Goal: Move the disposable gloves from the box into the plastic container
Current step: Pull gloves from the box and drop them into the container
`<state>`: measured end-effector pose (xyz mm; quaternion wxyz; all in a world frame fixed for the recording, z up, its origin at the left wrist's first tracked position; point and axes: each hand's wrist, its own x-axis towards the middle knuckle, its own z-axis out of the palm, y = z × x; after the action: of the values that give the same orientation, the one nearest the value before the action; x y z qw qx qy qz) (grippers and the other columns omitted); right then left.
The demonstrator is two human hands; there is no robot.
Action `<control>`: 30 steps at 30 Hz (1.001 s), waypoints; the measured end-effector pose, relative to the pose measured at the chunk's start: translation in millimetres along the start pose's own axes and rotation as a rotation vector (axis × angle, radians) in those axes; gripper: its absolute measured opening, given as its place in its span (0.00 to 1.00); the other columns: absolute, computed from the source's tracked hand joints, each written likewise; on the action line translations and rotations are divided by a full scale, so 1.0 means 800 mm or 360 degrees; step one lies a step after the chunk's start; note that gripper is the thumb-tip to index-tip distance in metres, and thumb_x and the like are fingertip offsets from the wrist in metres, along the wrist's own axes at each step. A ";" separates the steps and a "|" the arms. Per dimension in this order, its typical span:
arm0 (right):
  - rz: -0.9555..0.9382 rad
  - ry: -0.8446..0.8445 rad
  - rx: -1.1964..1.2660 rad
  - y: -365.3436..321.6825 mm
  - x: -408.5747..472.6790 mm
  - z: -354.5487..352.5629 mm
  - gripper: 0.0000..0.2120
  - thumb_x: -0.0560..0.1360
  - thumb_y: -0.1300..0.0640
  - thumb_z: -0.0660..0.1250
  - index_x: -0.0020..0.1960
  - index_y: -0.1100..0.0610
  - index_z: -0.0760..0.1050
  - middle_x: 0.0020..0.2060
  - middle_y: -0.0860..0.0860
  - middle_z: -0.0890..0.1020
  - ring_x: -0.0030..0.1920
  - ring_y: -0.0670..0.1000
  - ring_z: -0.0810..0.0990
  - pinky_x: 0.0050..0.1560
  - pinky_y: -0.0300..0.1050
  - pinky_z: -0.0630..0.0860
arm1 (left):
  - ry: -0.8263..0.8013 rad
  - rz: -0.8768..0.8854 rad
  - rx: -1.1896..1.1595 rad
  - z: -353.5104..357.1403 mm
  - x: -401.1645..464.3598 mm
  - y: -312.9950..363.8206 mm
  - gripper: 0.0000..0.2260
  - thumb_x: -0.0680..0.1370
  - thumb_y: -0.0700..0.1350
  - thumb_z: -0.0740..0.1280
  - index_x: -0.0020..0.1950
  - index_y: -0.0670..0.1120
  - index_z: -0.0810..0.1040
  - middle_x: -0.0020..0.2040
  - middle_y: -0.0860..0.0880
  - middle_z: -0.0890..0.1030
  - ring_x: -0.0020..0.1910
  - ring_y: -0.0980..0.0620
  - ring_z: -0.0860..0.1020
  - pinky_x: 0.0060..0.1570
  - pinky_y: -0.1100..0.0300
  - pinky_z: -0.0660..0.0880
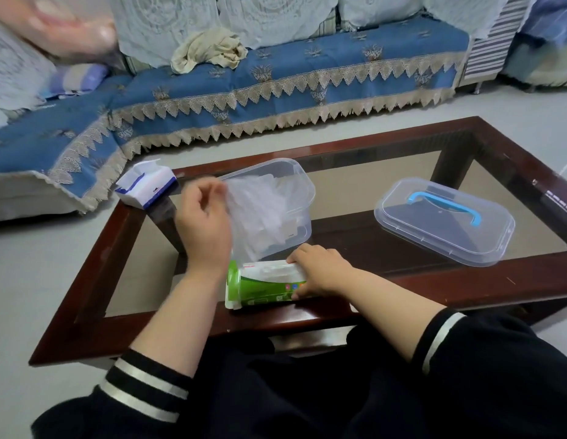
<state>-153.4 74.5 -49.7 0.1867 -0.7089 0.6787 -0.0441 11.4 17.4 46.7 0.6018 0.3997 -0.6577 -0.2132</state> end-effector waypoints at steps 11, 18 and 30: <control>-0.0008 0.0017 0.0014 0.002 0.001 0.002 0.37 0.67 0.41 0.73 0.71 0.48 0.63 0.67 0.47 0.67 0.68 0.52 0.65 0.65 0.51 0.63 | -0.0675 0.0646 0.1001 0.043 0.104 -0.056 0.06 0.77 0.45 0.68 0.46 0.43 0.82 0.44 0.46 0.81 0.44 0.46 0.76 0.45 0.56 0.71; -0.0024 0.0008 -0.0002 0.004 0.004 0.006 0.37 0.67 0.41 0.73 0.71 0.48 0.63 0.66 0.46 0.67 0.67 0.51 0.65 0.65 0.51 0.64 | -0.1637 0.0007 0.1484 0.080 0.096 -0.114 0.02 0.77 0.45 0.69 0.45 0.47 0.80 0.47 0.48 0.82 0.46 0.49 0.79 0.43 0.59 0.70; -0.0015 -0.0030 0.0019 0.004 0.003 0.003 0.38 0.67 0.40 0.73 0.71 0.48 0.63 0.67 0.47 0.67 0.68 0.51 0.64 0.65 0.51 0.63 | -0.1869 -0.0441 0.1236 0.074 0.095 -0.102 0.16 0.83 0.50 0.57 0.62 0.42 0.78 0.59 0.44 0.79 0.55 0.46 0.76 0.56 0.55 0.71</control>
<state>-155.4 72.5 -53.7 0.1973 -0.7113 0.6733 -0.0423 -20.0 -102.0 20.7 -0.0696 0.4841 -0.8446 -0.2181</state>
